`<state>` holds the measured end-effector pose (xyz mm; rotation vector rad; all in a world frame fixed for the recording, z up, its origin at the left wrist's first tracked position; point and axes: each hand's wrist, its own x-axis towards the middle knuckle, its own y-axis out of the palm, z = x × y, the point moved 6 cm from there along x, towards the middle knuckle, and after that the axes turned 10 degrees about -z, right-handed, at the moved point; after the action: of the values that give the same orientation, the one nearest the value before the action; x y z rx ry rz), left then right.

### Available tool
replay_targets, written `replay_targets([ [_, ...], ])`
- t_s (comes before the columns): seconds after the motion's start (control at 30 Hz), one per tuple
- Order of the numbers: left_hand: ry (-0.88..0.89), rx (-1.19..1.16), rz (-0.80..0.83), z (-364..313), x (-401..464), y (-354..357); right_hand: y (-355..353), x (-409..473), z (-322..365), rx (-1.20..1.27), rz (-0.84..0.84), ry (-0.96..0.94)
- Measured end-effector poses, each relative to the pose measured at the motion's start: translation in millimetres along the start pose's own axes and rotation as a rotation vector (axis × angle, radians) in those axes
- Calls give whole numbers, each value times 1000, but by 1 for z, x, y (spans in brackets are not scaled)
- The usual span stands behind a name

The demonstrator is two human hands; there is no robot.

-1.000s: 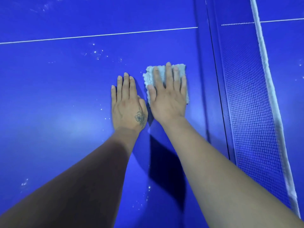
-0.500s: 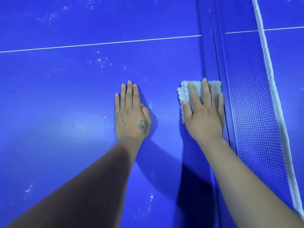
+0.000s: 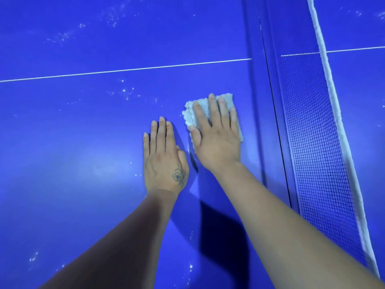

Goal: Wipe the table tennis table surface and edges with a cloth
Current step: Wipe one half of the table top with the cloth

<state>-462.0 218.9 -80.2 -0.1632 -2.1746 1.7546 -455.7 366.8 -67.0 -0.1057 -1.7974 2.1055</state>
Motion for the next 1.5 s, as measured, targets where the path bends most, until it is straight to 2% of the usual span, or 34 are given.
replay_targets([
  [0.13,-2,-13,-2,1,0,1,-8,-38,-13,12,17,-63],
  [0.27,-4,-30,-13,0,0,0,-18,-53,-47,0,15,-38],
  [0.53,-14,-16,-8,2,0,2,-13,27,-101,-46,-19,173],
  [0.8,-10,-47,-34,2,-2,0,13,110,-53,-3,22,149],
  [1.0,-10,-67,-36,2,-1,1,25,85,22,81,52,-58],
  [1.13,-20,-77,-27,2,0,2,21,57,35,148,50,-128],
  [1.2,-22,-93,-33,1,-1,1,9,48,32,311,10,-68],
  [1.27,-17,-102,-43,0,-2,0,-9,42,21,577,-44,56],
  [1.33,-20,-99,-53,0,-1,0,-29,39,0,712,-130,161],
  [1.43,-20,-82,-55,0,0,0,-39,29,-41,620,-276,211],
  [1.5,-15,-67,-53,0,-1,-1,-29,20,-71,471,-252,241],
])
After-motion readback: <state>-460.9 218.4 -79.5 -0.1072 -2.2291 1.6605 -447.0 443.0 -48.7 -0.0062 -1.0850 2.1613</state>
